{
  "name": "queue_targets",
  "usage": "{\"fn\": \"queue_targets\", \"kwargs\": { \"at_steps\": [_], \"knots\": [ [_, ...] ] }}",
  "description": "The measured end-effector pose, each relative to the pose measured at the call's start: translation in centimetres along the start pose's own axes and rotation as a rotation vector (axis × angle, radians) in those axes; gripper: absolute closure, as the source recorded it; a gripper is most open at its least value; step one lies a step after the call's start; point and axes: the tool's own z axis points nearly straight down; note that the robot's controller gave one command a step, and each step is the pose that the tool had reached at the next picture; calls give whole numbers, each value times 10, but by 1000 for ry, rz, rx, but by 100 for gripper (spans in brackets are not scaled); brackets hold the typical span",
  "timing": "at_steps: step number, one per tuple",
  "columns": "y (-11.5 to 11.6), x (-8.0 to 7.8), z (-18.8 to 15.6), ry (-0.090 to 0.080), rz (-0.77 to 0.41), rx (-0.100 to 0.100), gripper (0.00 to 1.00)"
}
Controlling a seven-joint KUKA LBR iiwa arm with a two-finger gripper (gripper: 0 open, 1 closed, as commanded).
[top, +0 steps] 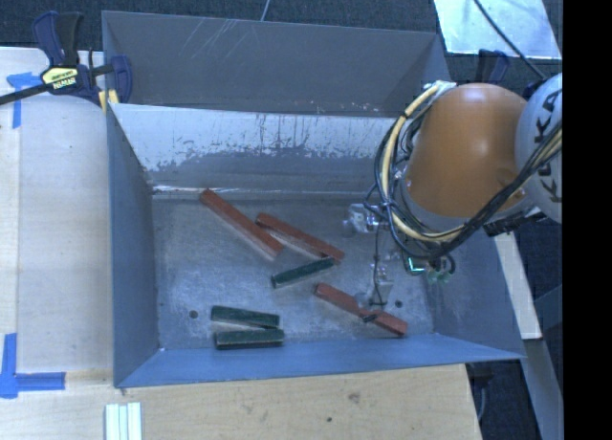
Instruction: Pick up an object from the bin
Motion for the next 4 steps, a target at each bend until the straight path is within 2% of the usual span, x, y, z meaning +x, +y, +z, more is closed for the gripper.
{"fn": "queue_targets", "kwargs": {
  "at_steps": [1, 2, 3, 4],
  "knots": [
    [0, -2, -4, -8, 0, 0, 0],
    [-17, 4, 75, -13, 59, 0, 0],
    [-20, 5, 113, -4, 76, 0, 0],
    [-12, 16, 75, -9, 224, -1, 0]
  ]
}}
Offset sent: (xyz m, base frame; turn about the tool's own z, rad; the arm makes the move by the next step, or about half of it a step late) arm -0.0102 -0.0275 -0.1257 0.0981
